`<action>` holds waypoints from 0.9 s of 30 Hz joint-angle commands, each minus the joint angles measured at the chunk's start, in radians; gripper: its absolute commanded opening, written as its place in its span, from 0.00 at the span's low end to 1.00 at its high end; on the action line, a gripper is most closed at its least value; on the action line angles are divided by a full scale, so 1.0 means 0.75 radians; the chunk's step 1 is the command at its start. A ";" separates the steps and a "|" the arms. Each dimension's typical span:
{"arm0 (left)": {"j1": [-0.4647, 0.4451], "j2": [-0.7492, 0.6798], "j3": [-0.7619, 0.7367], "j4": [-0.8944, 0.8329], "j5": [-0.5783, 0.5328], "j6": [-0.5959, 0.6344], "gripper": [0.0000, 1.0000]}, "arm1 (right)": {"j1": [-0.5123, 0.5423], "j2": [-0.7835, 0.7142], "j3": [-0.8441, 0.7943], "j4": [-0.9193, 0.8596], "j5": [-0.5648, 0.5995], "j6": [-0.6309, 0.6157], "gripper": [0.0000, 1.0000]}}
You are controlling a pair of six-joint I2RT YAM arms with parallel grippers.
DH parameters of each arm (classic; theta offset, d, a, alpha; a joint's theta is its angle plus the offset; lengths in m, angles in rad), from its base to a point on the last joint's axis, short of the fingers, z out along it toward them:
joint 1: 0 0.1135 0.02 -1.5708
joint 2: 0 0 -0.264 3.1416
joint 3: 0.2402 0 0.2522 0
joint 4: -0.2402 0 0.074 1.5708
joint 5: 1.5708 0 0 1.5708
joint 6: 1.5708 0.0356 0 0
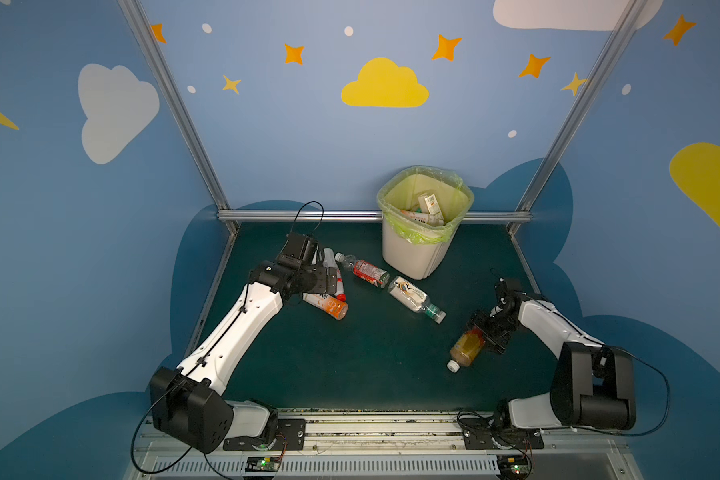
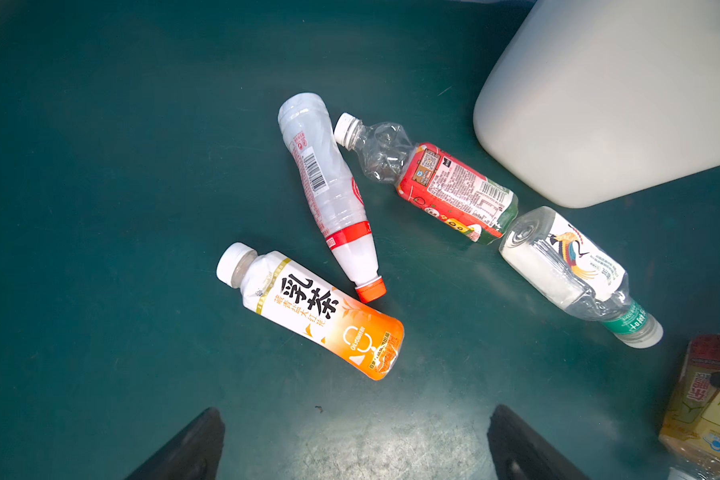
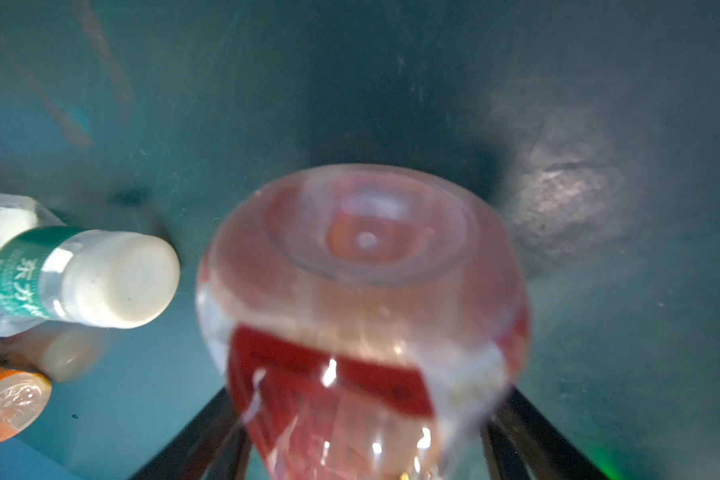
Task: Throw the plastic bottles in the bin
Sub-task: 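Lift the yellow-red bottle over the bin and open the right gripper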
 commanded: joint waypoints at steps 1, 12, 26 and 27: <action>0.019 0.034 0.034 0.017 0.038 0.053 1.00 | -0.006 0.008 0.020 -0.020 0.010 -0.008 0.64; 0.031 0.133 0.129 0.007 0.109 0.039 1.00 | -0.036 -0.424 0.246 -0.031 0.061 0.099 0.56; 0.030 0.173 0.207 0.070 0.166 -0.171 1.00 | 0.153 -0.634 0.590 1.212 0.403 -0.084 0.60; 0.030 0.171 0.211 0.070 0.162 -0.176 1.00 | 0.195 -0.573 0.633 1.269 0.410 -0.140 0.60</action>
